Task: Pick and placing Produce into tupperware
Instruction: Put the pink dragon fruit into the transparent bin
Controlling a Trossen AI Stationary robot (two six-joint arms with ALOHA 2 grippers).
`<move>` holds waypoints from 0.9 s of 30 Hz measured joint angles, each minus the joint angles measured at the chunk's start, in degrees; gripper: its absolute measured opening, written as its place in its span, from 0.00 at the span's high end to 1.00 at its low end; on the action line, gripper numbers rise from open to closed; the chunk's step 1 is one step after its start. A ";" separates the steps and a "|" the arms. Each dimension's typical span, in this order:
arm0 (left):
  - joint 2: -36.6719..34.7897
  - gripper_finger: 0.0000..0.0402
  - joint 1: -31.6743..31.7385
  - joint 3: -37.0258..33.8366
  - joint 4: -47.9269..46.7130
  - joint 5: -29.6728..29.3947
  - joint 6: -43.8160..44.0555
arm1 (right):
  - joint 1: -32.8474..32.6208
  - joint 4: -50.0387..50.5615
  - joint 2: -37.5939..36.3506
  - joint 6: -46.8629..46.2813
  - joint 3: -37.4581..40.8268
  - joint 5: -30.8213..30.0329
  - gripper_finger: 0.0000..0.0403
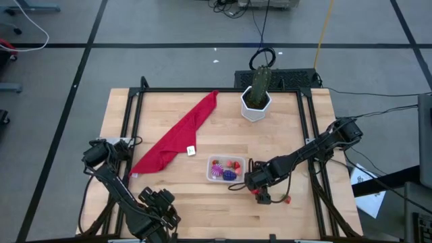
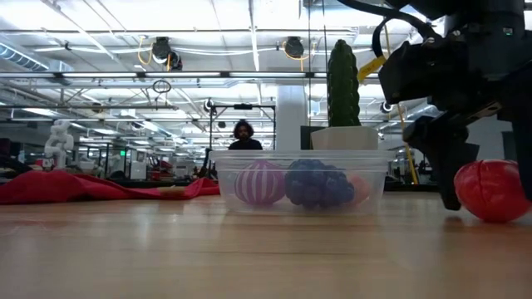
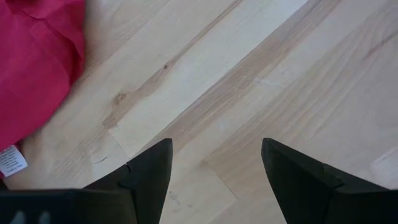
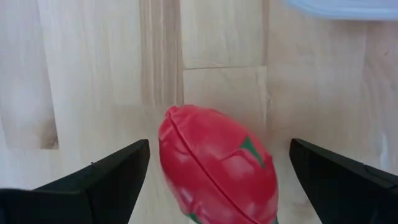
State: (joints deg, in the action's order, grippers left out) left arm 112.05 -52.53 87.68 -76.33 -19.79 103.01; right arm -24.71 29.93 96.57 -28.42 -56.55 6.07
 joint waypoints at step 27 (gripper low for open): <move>0.00 0.37 0.00 0.00 -0.01 0.24 0.82 | 0.00 0.02 0.00 12.98 0.00 0.04 0.05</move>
State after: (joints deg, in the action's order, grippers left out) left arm 112.05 -52.53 87.68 -76.34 -19.55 103.83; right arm -24.71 29.95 96.57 -15.44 -56.55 6.10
